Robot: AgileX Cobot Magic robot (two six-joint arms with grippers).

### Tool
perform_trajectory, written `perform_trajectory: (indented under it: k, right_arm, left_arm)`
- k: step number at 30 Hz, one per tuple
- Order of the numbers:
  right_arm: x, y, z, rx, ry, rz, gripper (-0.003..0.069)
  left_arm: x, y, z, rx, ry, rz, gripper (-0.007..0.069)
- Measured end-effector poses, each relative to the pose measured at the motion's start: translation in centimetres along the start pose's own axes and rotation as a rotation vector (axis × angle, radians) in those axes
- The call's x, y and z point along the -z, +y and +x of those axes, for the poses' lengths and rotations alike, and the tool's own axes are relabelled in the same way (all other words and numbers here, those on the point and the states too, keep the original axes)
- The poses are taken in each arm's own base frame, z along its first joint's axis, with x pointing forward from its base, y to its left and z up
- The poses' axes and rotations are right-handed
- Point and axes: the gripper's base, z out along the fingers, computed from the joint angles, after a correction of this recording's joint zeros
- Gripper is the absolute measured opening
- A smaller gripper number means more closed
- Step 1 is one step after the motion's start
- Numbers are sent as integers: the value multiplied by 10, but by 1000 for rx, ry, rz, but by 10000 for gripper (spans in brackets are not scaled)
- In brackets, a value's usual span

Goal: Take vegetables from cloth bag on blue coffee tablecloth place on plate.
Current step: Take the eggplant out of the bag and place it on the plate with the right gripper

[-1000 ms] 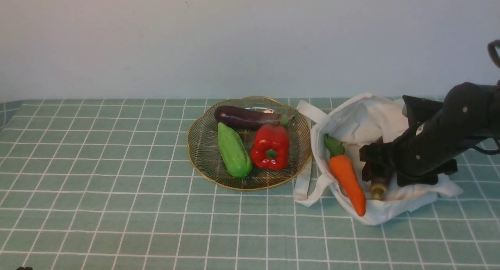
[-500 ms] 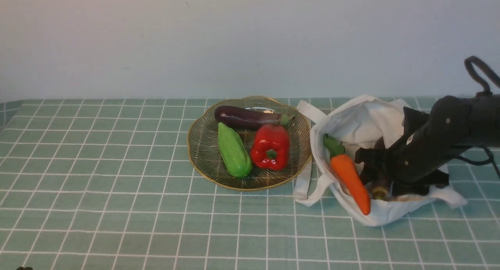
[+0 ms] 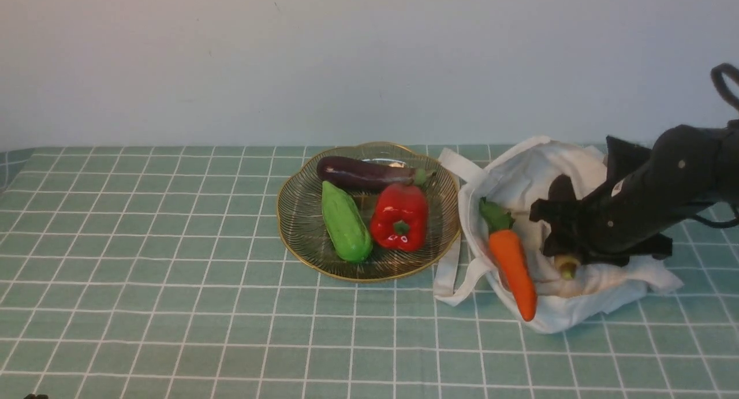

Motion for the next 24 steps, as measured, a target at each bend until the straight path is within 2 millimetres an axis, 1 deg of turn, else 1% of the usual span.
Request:
perform_trajectory:
  k: [3, 5, 9, 13, 16, 17, 18, 19, 20, 22, 23, 24]
  right_arm:
    - [16, 3, -2, -8, -21, -22, 276]
    - [24, 5, 0, -23, -6, -33, 276]
    - [31, 7, 9, -58, 90, -42, 276]
    - [37, 12, 21, -2, 192, -54, 276]
    - [54, 18, 27, 51, 239, -91, 276]
    - [59, 19, 27, 63, 238, -101, 276]
    - [71, 23, 26, 77, 220, -129, 276]
    - [71, 23, 26, 81, 221, -129, 276]
    - [86, 28, 22, 96, 178, -174, 276]
    - [103, 38, 16, 121, 104, -248, 276]
    - [108, 44, 13, 140, 65, -280, 276]
    - [109, 46, 12, 151, 51, -288, 276]
  left_arm:
    - [0, 0, 0, 0, 0, 0, -5]
    - [0, 0, 0, 0, 0, 0, -5]
    - [0, 0, 0, 0, 0, 0, -5]
    - [0, 0, 0, 0, 0, 0, -5]
    - [0, 0, 0, 0, 0, 0, -5]
    - [0, 0, 0, 0, 0, 0, -5]
    - [0, 0, 0, 0, 0, 0, -5]
    - [0, 0, 0, 0, 0, 0, -5]
    - [0, 0, 0, 0, 0, 0, -5]
    - [0, 0, 0, 0, 0, 0, -5]
    - [0, 0, 0, 0, 0, 0, -5]
    - [0, 0, 0, 0, 0, 0, -5]
